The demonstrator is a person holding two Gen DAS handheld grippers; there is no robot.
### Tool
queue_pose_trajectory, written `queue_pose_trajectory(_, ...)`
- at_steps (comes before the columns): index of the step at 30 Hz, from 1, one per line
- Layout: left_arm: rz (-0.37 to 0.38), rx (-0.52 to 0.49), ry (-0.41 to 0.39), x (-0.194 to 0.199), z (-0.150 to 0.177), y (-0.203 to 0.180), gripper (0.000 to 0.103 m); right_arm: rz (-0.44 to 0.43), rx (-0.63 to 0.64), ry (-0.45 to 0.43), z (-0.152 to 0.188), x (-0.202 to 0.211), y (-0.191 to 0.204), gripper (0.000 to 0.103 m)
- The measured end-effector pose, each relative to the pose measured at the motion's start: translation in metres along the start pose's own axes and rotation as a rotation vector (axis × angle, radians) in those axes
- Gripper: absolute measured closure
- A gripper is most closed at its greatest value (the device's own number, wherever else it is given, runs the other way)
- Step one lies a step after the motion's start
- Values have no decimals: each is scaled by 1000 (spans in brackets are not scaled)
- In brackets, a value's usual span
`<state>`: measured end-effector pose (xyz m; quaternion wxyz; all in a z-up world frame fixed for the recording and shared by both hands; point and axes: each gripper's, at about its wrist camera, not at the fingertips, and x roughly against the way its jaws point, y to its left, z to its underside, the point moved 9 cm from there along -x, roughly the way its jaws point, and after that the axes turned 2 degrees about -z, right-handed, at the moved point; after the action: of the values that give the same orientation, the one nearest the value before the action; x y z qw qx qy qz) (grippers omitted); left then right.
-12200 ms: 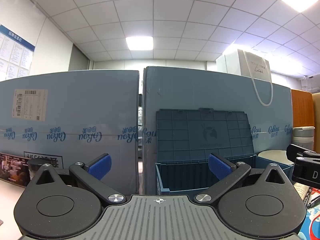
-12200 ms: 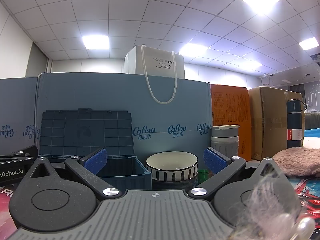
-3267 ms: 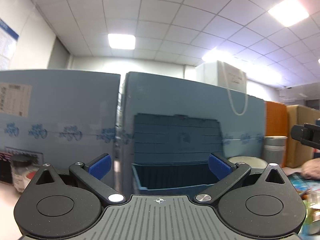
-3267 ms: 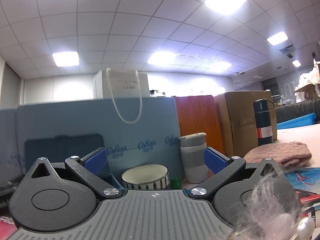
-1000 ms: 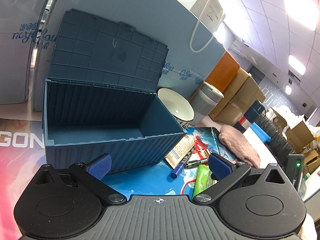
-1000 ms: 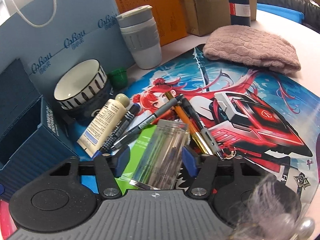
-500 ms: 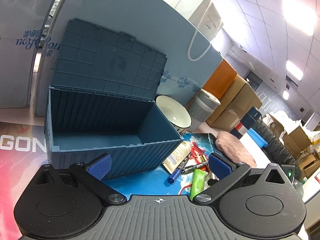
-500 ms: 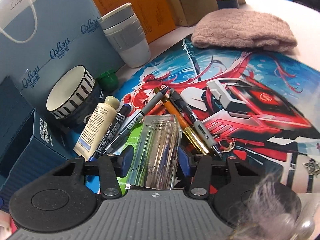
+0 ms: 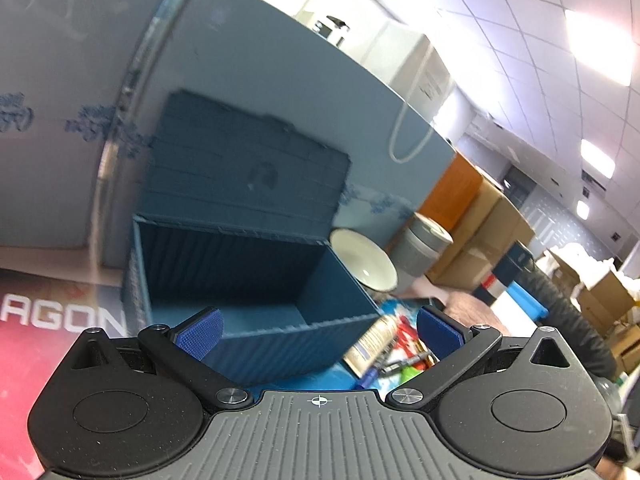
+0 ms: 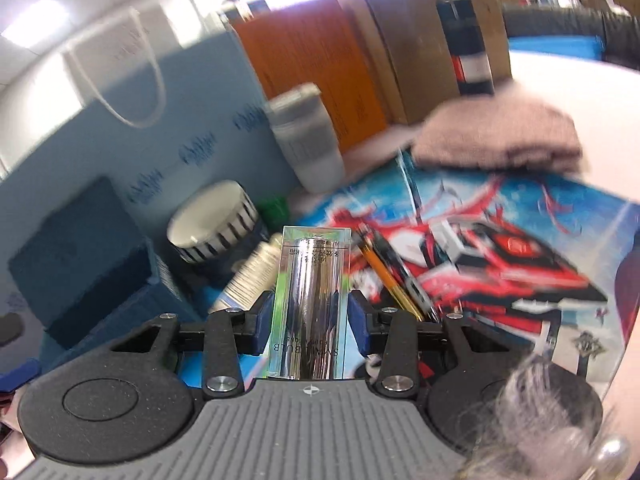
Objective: Organize rigid objects
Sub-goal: 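Carry the clear case with the right gripper over the blue box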
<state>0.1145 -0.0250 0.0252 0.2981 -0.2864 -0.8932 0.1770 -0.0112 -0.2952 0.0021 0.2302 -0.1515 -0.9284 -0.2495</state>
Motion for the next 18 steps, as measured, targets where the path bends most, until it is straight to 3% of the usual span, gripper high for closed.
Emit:
queue_pose_trajectory(8, -60, 48, -67, 13, -19, 29, 0, -149, 54, -111, -35, 17, 57, 66)
queue_pose_trajectory(18, -125, 176, -119, 20, -36, 76, 0, -421, 85, -22, -41, -42, 159, 66)
